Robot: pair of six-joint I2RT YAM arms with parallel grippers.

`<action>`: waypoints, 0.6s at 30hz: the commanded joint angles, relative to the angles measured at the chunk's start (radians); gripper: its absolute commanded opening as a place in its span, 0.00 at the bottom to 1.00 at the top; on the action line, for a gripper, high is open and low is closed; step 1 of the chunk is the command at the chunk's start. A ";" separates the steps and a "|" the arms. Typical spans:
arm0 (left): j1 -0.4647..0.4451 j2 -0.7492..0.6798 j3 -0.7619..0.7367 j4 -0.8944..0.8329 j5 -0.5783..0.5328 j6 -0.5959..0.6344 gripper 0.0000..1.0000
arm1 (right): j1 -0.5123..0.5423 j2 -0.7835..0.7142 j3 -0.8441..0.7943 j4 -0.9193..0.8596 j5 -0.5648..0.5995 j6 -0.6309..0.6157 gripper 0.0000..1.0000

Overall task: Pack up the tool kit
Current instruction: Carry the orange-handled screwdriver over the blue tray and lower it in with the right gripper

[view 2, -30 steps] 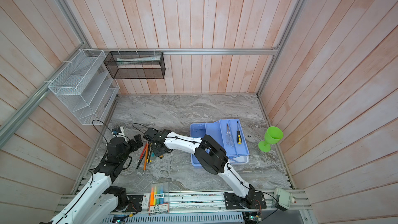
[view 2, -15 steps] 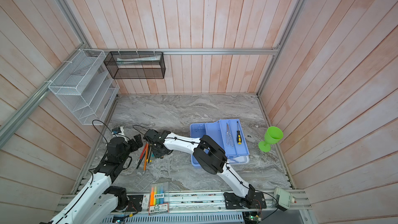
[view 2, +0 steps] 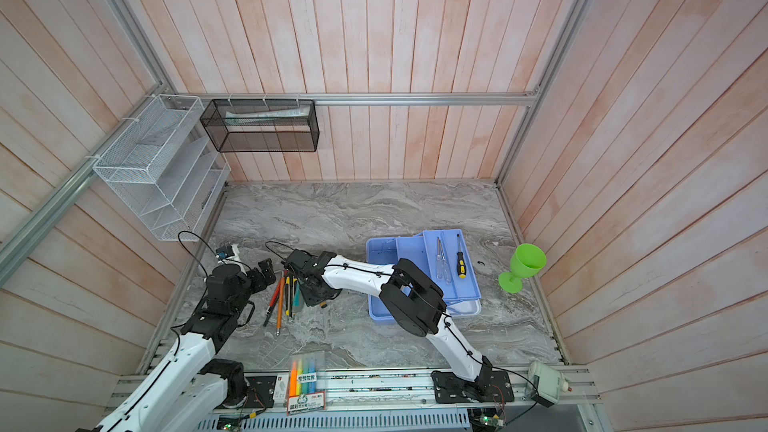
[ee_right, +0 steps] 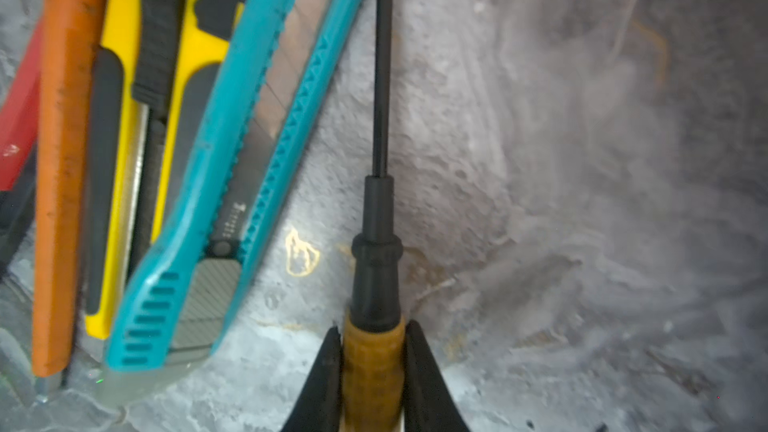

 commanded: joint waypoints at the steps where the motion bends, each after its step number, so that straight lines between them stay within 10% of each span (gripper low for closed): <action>1: 0.006 -0.010 -0.011 0.004 0.010 -0.002 1.00 | -0.021 -0.088 -0.052 -0.015 0.023 0.030 0.06; 18: 0.007 -0.009 -0.010 0.003 0.010 -0.002 1.00 | -0.182 -0.431 -0.224 -0.047 0.156 -0.091 0.00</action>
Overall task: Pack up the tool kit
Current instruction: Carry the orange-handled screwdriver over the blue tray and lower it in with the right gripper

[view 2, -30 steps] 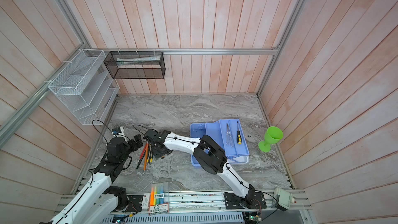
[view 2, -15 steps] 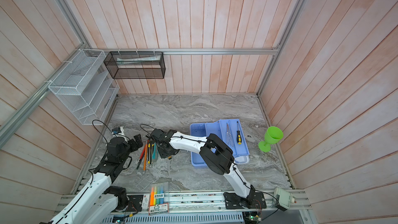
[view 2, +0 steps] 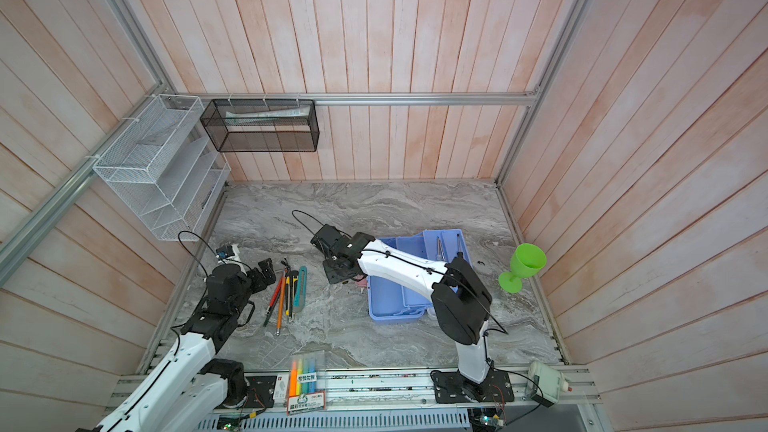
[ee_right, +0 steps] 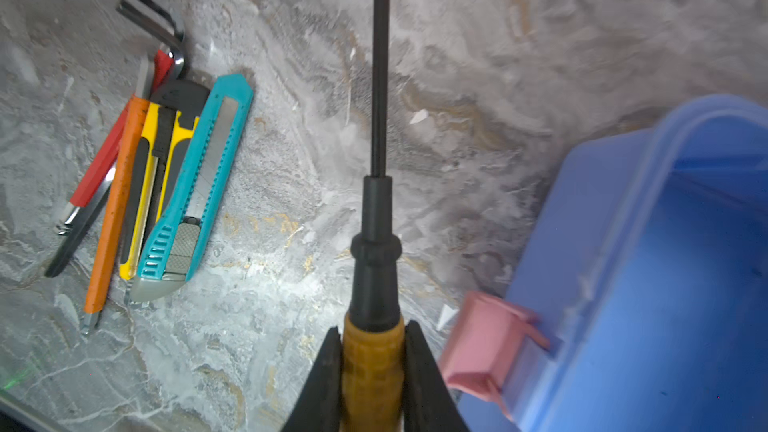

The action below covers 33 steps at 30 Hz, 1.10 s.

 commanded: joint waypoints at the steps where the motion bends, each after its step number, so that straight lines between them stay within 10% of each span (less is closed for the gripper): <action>1: 0.006 -0.010 -0.010 0.003 0.007 -0.002 1.00 | -0.075 -0.108 -0.048 -0.046 0.057 -0.045 0.00; 17: 0.007 -0.007 -0.007 0.002 0.005 -0.004 1.00 | -0.488 -0.505 -0.265 -0.179 0.106 -0.101 0.00; 33: 0.008 -0.006 -0.008 0.001 0.006 -0.005 1.00 | -0.704 -0.505 -0.357 -0.223 0.140 -0.199 0.00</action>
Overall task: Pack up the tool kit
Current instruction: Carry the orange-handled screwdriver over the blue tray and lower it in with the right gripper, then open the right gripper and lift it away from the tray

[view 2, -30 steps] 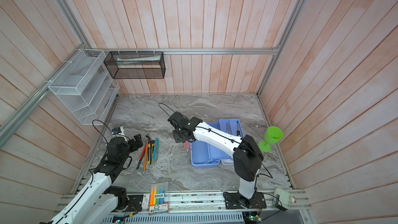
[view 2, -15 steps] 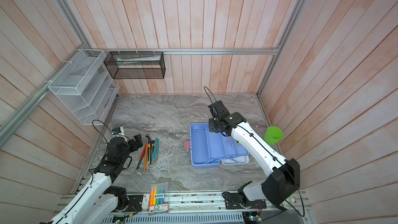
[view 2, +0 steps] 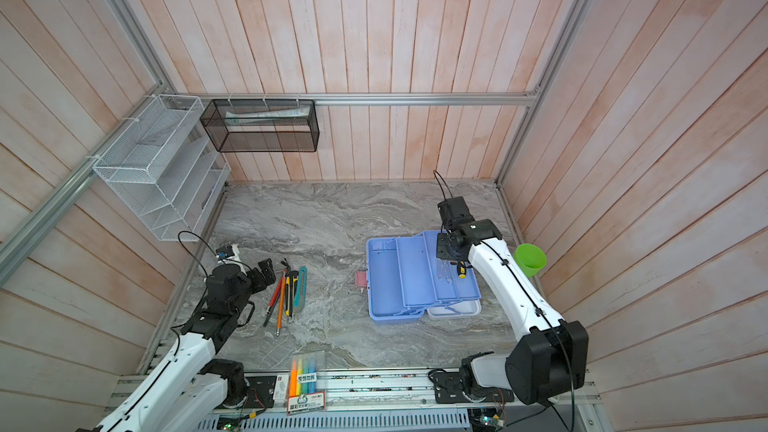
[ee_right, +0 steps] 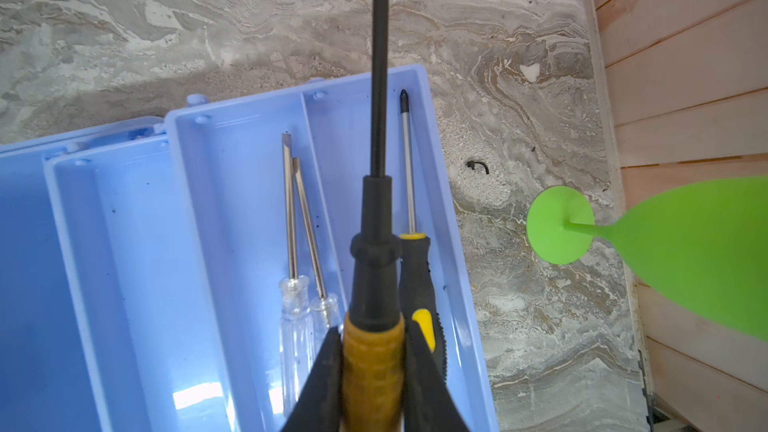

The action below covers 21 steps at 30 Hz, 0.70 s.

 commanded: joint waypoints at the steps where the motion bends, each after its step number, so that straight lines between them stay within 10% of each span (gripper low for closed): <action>1: 0.006 -0.007 -0.008 0.002 0.007 -0.004 1.00 | -0.004 0.030 -0.018 -0.024 0.027 -0.041 0.00; 11: 0.008 -0.006 -0.008 0.002 0.007 -0.004 1.00 | -0.024 0.089 -0.028 -0.056 0.037 -0.072 0.00; 21: 0.009 -0.006 -0.008 0.002 0.007 -0.004 1.00 | -0.024 0.111 0.038 -0.122 0.076 -0.062 0.31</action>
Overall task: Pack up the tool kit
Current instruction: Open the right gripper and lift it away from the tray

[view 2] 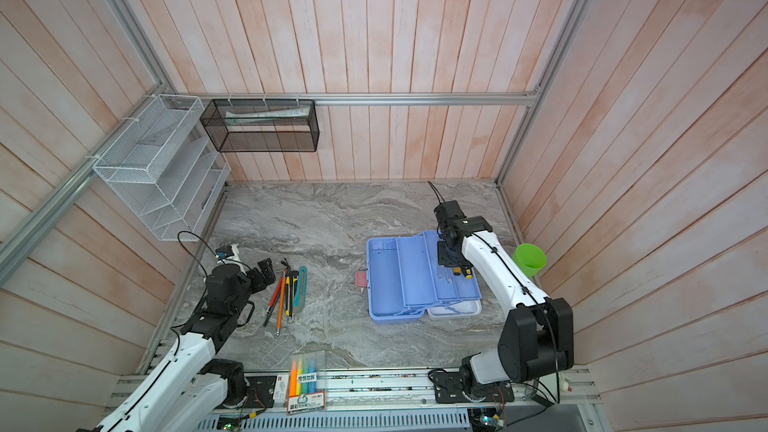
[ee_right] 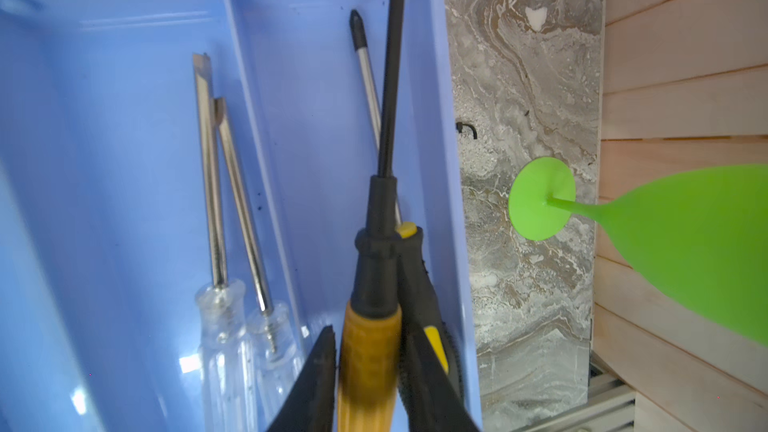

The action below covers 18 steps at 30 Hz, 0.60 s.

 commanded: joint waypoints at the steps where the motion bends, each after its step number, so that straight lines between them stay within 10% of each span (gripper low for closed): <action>1: 0.004 -0.006 -0.008 0.002 0.007 -0.005 1.00 | -0.004 0.010 0.054 -0.065 0.026 -0.002 0.33; 7: 0.005 -0.007 -0.008 0.001 0.006 -0.004 1.00 | 0.047 -0.013 0.122 -0.070 -0.019 0.018 0.35; 18: 0.005 -0.013 -0.011 -0.002 0.001 -0.008 1.00 | 0.570 0.130 0.138 0.431 -0.154 0.127 0.36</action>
